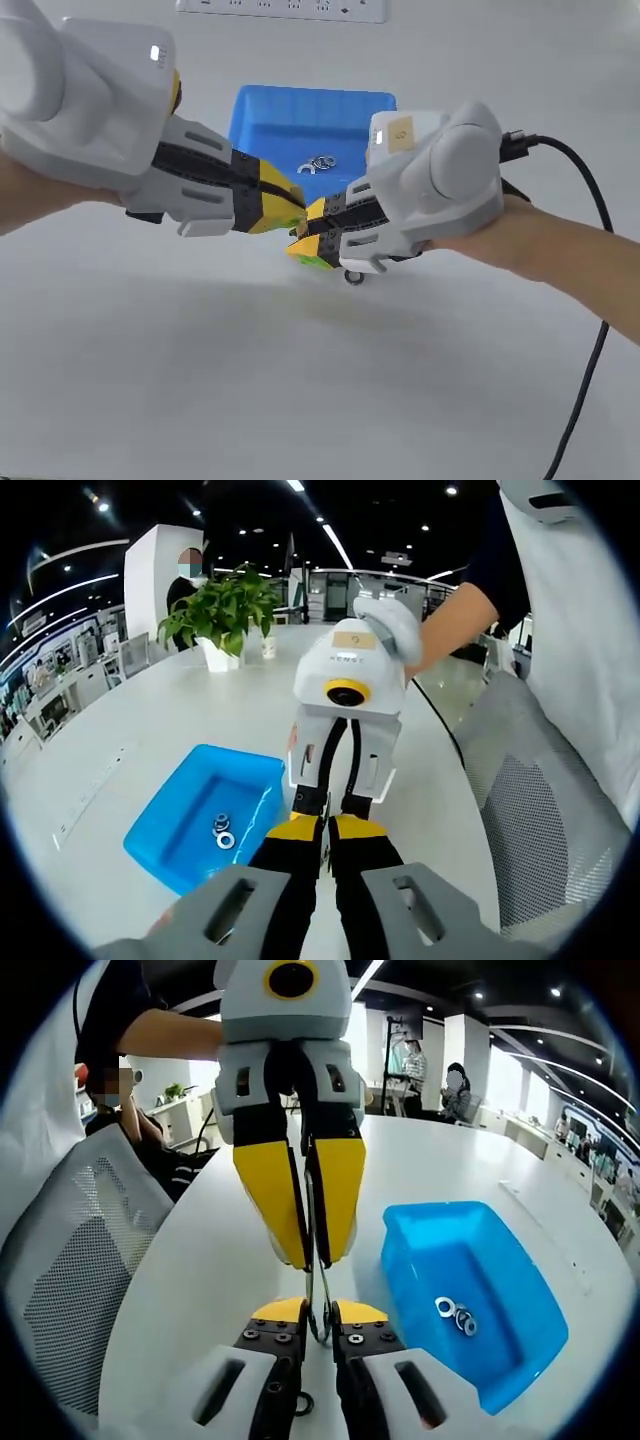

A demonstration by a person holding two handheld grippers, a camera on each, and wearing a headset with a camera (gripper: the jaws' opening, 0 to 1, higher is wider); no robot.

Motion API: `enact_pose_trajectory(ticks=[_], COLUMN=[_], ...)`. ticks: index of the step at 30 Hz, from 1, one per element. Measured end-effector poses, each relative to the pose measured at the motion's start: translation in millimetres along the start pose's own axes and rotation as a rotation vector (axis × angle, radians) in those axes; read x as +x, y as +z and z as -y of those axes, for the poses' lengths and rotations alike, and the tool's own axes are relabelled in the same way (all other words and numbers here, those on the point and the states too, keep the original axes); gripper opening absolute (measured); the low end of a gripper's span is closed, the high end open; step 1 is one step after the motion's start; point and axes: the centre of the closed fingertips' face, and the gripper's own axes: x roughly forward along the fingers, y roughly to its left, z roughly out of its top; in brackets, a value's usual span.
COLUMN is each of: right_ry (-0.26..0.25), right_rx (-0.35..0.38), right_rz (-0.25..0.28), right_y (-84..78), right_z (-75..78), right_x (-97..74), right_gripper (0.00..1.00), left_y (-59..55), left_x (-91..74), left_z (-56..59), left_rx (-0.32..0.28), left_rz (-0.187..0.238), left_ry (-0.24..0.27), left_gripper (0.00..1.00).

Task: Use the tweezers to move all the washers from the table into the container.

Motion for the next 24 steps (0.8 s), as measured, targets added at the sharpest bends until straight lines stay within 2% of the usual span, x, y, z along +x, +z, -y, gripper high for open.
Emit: enact_pose_trajectory(ticks=[1,2,3,6,8,9,21,24], right_ry=[-0.001,-0.003,-0.005,-0.009,-0.013,-0.014,-0.017,-0.02], right_rx=[0.0,-0.001,-0.003,-0.004,-0.008,-0.007,-0.002,-0.004], right_rz=[0.002,0.005,0.006,0.011,0.012,0.015,0.018,0.019], right_y=[0.4,1.2,1.6,3.3,4.2,4.8,6.9,8.2], right_z=[0.3,0.7,1.2,2.0,2.9,3.3,3.7,4.2], right_x=[0.0,-0.2,-0.3,-0.8,-1.2,-1.3,-1.9,-3.1], right_gripper=[0.11,0.11,0.11,0.11,0.11,0.11,0.1,0.1], left_y=[0.4,-8.8,-14.1,-14.6,-13.6,-12.6,-0.1,5.2], left_x=[0.1,-4.3,-6.7,-8.8,-9.4,-9.5,-13.0,-15.2], left_z=[-0.3,-7.3,-13.9,-19.7,-23.1,-20.0,-21.4,-16.1], left_rx=[-0.002,-0.041,-0.042,-0.049,-0.032,-0.048,-0.053,-0.043], left_rz=[0.003,-0.02,-0.019,-0.012,-0.012,-0.014,0.028,0.031], left_ry=[0.002,0.032,0.034,0.043,0.054,0.045,0.056,0.058], left_gripper=[0.07,0.07,0.07,0.07,0.07,0.07,0.07,0.07])
